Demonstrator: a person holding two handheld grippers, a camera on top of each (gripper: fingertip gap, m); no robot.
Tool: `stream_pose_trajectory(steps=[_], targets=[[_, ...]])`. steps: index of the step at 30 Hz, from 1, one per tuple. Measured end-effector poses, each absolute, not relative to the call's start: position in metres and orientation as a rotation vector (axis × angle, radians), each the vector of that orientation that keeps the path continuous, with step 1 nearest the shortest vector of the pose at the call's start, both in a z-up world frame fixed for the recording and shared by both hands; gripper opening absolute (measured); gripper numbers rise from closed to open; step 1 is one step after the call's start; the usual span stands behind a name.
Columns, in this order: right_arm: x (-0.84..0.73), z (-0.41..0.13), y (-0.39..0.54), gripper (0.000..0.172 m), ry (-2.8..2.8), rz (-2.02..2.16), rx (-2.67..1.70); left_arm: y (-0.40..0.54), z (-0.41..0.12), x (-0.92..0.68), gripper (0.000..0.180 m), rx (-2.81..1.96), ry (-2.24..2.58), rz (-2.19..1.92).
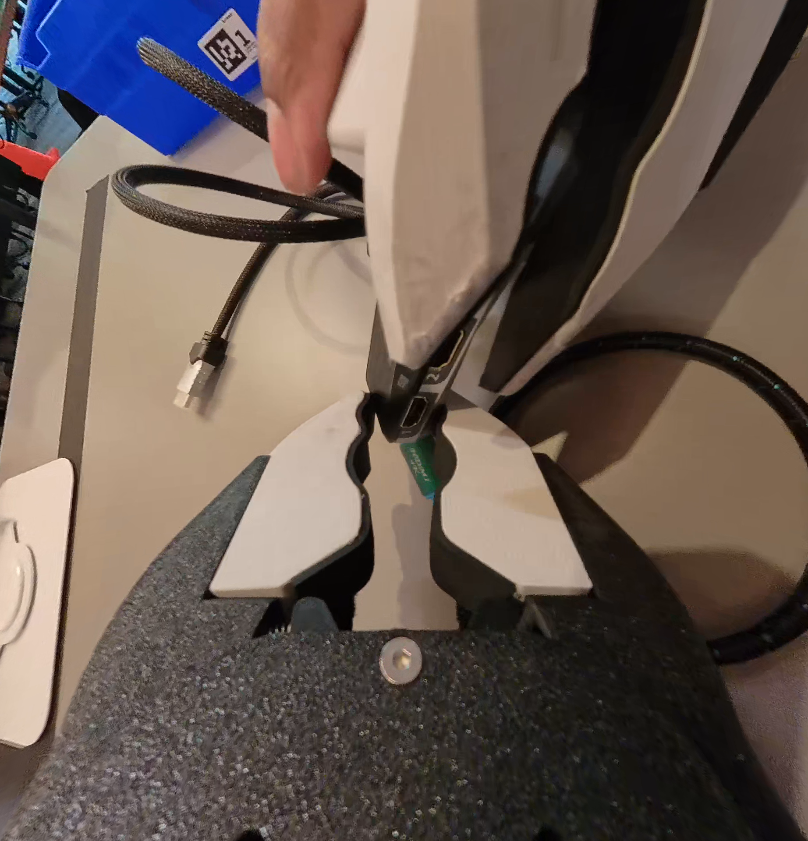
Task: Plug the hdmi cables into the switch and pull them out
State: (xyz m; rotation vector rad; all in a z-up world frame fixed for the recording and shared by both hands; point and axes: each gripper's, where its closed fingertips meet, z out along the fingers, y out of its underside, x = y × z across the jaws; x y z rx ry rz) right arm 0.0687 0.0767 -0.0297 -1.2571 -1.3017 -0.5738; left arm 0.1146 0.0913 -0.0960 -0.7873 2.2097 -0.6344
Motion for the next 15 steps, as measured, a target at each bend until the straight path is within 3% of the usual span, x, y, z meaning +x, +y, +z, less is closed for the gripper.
stream_pose_trajectory(steps=[4, 8, 15], targets=[[0.083, -0.03, 0.082, 0.03, -1.264, -0.607, -1.359, 0.095, -0.094, 0.114, 0.022, -0.813, 2.191, -0.64], [0.105, -0.031, 0.083, 0.06, -1.235, -0.623, -1.522, 0.096, -0.094, 0.115, 0.021, -0.819, 2.182, -0.663], [0.129, -0.052, 0.084, 0.056, -1.255, -0.641, -1.645, 0.093, -0.088, 0.117, 0.021, -0.801, 2.149, -0.674]])
